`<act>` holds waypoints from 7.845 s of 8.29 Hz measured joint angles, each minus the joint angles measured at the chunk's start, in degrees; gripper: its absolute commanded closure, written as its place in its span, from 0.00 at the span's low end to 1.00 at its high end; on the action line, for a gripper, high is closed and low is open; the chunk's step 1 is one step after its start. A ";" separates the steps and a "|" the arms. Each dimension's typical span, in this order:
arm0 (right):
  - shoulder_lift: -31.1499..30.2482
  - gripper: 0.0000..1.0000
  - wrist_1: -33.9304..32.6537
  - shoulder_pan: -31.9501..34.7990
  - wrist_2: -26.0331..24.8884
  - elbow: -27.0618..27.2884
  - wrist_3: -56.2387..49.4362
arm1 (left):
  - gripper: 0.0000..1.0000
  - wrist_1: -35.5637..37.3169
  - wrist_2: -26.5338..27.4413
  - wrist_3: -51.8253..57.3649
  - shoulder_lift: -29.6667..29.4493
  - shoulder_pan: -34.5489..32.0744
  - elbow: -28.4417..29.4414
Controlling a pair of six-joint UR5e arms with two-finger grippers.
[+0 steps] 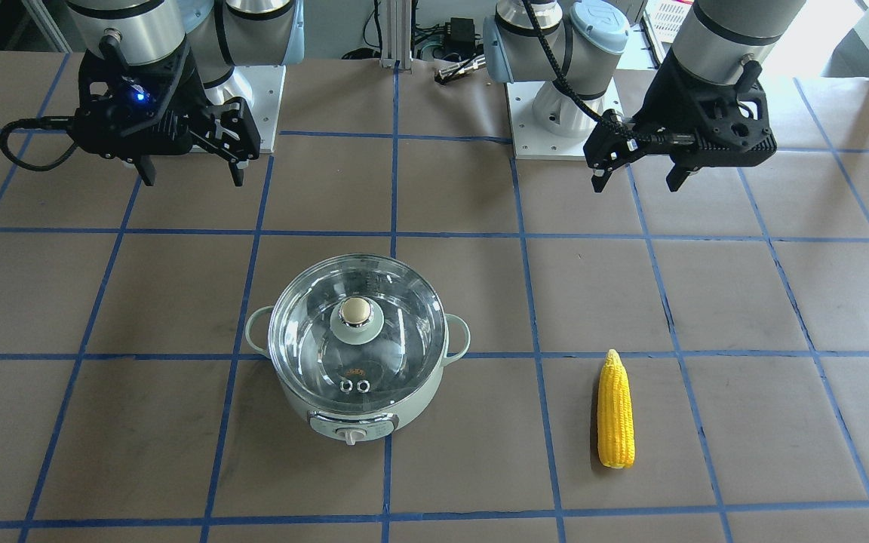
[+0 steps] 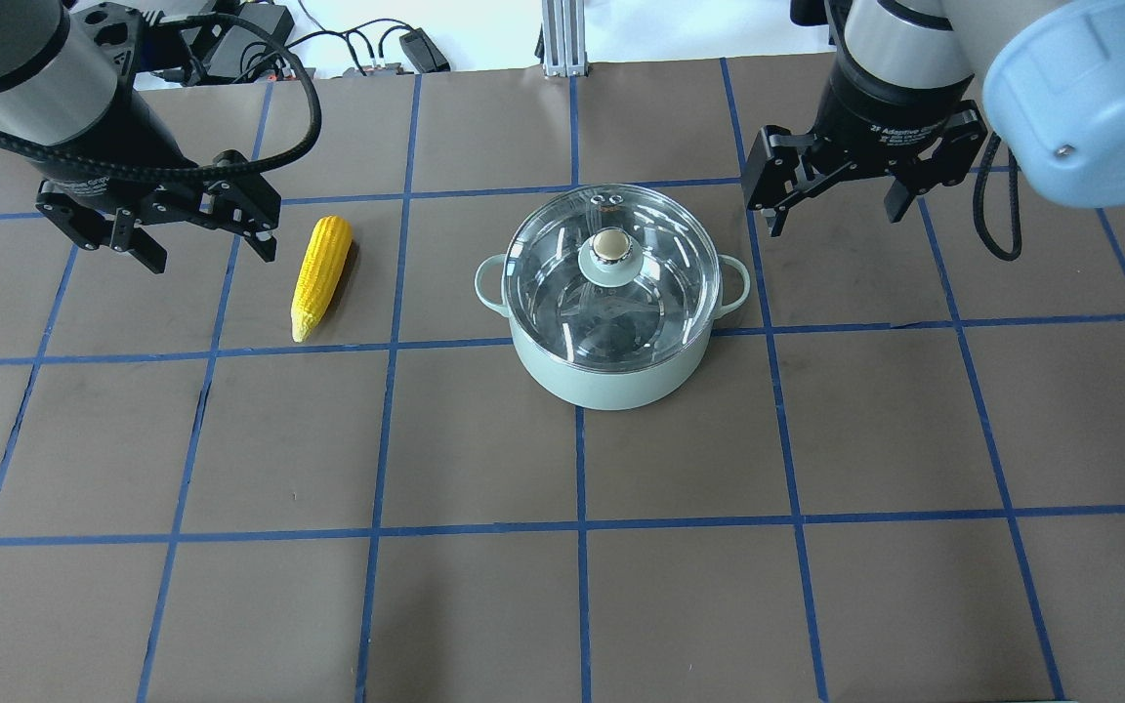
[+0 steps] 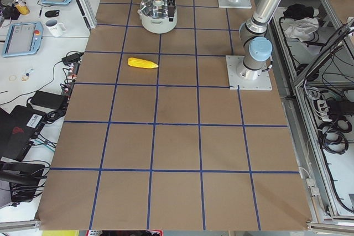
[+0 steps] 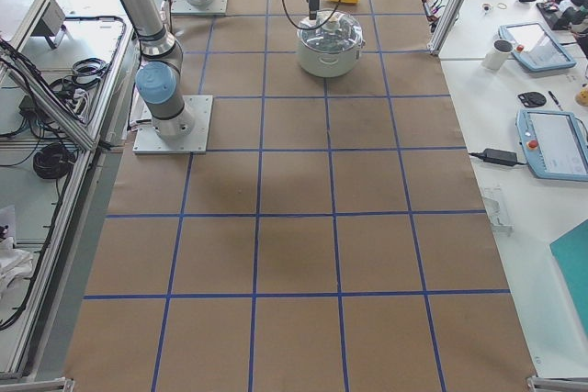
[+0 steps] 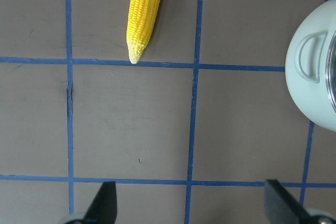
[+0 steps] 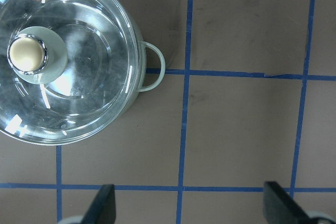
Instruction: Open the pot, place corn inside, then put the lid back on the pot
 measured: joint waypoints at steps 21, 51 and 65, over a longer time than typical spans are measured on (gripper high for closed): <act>21.78 0.07 -20.03 15.12 -1.26 -4.00 22.30 | 0.07 32.24 0.56 16.32 -36.77 3.78 0.52; 1.10 0.82 5.11 -8.15 -1.32 -3.87 -4.10 | 1.00 12.65 -7.14 -22.98 -36.31 -26.98 19.76; 0.97 0.82 4.92 -7.98 -1.05 -3.85 -4.10 | 0.14 13.98 -9.38 -22.88 -33.75 -26.65 17.10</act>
